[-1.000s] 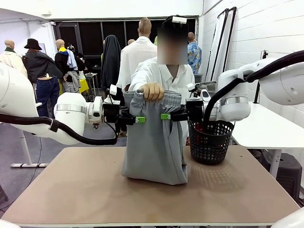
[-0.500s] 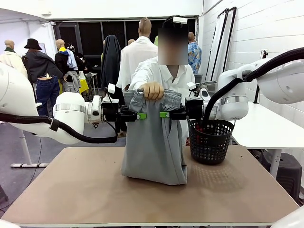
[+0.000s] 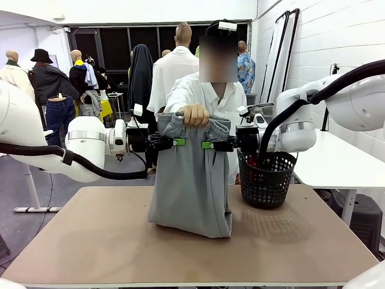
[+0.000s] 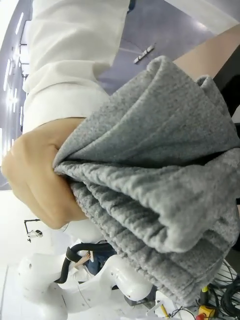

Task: Fold the training pants.
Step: Release the ends of the Training pants and then grab the overlapped ends.

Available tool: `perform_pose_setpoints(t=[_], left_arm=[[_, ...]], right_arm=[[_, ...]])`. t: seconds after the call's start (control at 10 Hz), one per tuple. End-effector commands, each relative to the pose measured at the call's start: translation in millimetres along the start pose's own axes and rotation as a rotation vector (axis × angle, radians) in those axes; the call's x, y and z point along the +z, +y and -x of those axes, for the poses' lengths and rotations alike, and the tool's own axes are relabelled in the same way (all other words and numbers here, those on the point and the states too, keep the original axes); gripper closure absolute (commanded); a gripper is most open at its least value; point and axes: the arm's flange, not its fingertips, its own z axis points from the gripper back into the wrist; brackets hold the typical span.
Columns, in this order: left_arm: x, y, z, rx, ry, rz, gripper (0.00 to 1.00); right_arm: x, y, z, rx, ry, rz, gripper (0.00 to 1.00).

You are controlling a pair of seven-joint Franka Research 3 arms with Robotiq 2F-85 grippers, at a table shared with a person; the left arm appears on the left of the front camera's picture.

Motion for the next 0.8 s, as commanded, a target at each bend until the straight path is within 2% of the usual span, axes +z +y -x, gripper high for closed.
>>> perform_pose_setpoints(t=[0.0, 0.6, 0.7], left_arm=[[0.3, -1.5, -3.3, 0.013, -0.009, 0.020, 1.00], [-8.4, -6.5, 6.2, 0.032, 0.058, 0.066, 1.00], [-12.4, -6.1, 6.4, 0.004, 0.071, 0.056, 1.00]], right_arm=[[3.3, -4.7, -9.6, -0.017, 0.022, -0.008, 1.00], [17.3, -9.1, -31.9, 0.034, 0.036, -0.063, 1.00], [17.1, -12.7, -33.4, 0.025, 0.055, -0.064, 1.00]])
